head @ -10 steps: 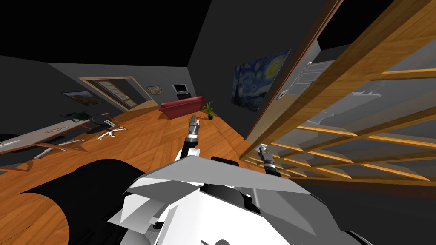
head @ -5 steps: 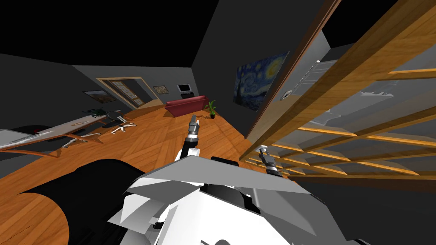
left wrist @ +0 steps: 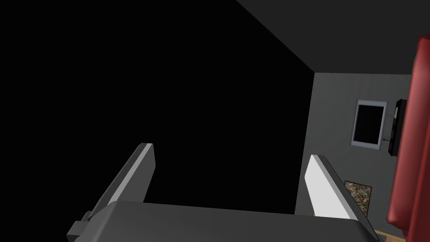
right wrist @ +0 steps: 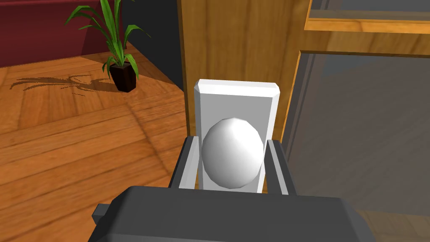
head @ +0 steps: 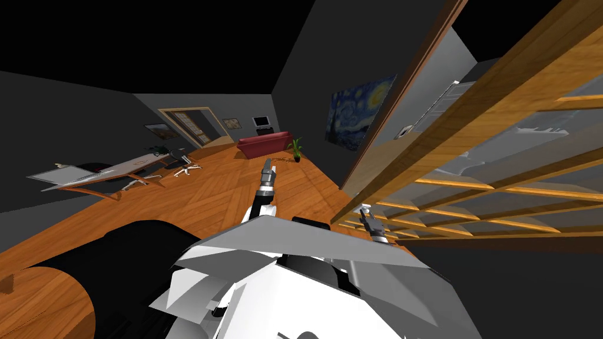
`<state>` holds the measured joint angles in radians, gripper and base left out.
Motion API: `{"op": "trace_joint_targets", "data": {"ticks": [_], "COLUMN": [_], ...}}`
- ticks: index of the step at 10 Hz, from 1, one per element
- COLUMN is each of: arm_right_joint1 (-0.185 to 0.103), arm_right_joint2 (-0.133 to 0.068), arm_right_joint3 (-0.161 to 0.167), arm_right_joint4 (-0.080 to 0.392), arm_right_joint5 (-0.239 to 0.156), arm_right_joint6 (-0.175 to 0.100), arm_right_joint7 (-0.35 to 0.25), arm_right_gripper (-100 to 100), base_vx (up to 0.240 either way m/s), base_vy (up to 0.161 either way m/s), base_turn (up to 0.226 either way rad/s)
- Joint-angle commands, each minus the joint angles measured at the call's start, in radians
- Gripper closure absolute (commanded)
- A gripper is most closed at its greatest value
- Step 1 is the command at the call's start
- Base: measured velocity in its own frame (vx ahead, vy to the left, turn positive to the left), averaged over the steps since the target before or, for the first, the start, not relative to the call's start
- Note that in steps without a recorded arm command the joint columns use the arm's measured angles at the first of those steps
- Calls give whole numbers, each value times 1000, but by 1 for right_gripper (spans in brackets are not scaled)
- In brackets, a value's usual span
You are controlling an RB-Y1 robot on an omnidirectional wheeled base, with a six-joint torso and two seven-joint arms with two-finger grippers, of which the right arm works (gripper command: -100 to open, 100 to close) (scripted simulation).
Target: Pull the door open
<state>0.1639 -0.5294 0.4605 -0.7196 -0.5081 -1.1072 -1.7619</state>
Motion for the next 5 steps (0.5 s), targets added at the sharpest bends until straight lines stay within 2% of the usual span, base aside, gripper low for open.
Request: {"op": "trace_joint_targets", "data": {"ticks": [1,2,5], "arm_right_joint1": [0,18,43], "arm_right_joint2": [0,-7,-19], "arm_right_joint3": [0,17,42], "arm_right_joint4": [0,9,22], "arm_right_joint5": [0,13,32], "arm_right_joint6": [0,-34,-90], "arm_right_joint7": [0,-9,-20], "arm_right_gripper": [100,100,100], "base_vx": [-93,-29,-14], "base_vy": [-15,-3,-5], "base_turn": [18,-17,-23]}}
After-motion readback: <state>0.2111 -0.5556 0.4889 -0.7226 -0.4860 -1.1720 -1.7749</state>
